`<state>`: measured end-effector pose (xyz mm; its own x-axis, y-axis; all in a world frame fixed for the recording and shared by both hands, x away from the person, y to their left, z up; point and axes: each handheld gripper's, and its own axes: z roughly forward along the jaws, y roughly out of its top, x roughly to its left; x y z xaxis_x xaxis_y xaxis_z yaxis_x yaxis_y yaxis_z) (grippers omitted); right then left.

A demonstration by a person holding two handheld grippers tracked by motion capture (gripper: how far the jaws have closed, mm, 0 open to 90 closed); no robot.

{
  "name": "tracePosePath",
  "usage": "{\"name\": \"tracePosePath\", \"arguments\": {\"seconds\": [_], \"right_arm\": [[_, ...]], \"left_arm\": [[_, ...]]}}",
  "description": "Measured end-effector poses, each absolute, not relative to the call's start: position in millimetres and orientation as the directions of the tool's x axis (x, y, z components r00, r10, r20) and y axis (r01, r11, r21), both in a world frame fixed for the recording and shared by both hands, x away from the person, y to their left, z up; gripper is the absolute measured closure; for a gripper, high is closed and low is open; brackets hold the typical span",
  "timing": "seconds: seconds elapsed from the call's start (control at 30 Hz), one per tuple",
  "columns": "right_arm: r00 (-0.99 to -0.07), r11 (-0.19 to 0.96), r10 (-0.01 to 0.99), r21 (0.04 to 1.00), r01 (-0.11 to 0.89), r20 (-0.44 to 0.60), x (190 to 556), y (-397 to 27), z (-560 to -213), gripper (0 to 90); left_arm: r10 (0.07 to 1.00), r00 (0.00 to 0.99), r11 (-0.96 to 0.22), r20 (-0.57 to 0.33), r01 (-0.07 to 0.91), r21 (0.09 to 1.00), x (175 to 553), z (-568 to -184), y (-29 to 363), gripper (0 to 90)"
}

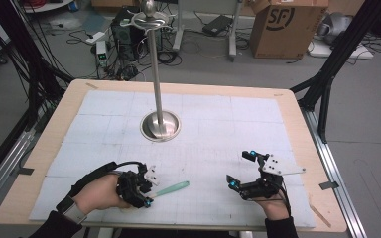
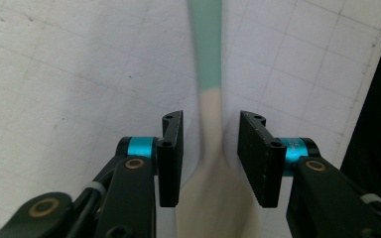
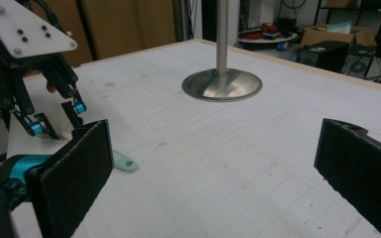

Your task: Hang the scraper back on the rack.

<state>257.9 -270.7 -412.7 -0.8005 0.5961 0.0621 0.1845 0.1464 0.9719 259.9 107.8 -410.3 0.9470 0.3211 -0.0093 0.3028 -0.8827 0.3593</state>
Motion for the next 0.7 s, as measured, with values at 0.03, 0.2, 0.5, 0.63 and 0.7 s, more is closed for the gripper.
{"name": "tracePosePath", "arguments": {"seconds": [0.03, 0.2, 0.5, 0.63, 0.7], "right_arm": [[-0.801, 0.146, 0.596, 0.972, 0.184, 0.062, 257.9, -270.7, -412.7, 0.9], [-0.804, 0.151, 0.591, 0.970, 0.190, 0.065, 257.7, -269.5, -413.0, 0.9], [-0.807, 0.155, 0.586, 0.969, 0.190, 0.065, 257.7, -268.3, -413.4, 0.9], [-0.807, 0.158, 0.587, 0.969, 0.193, 0.065, 257.2, -268.7, -413.3, 0.9], [-0.805, 0.155, 0.590, 0.970, 0.189, 0.062, 257.4, -269.0, -413.4, 0.9]], "left_arm": [[0.320, 0.947, -0.885, -0.009, 0.303, 0.353, 260.3, -410.0, 106.6, 63.6], [0.314, 0.949, -0.902, -0.011, 0.302, 0.309, 265.4, -408.5, 100.7, 69.0], [0.313, 0.950, -0.930, -0.019, 0.310, 0.197, 271.8, -406.9, 84.0, 76.4], [0.321, 0.947, -0.928, -0.004, 0.315, 0.197, 269.7, -406.6, 83.5, 80.3], [0.324, 0.946, -0.925, 0.001, 0.317, 0.211, 268.5, -406.4, 85.5, 80.4]]}}
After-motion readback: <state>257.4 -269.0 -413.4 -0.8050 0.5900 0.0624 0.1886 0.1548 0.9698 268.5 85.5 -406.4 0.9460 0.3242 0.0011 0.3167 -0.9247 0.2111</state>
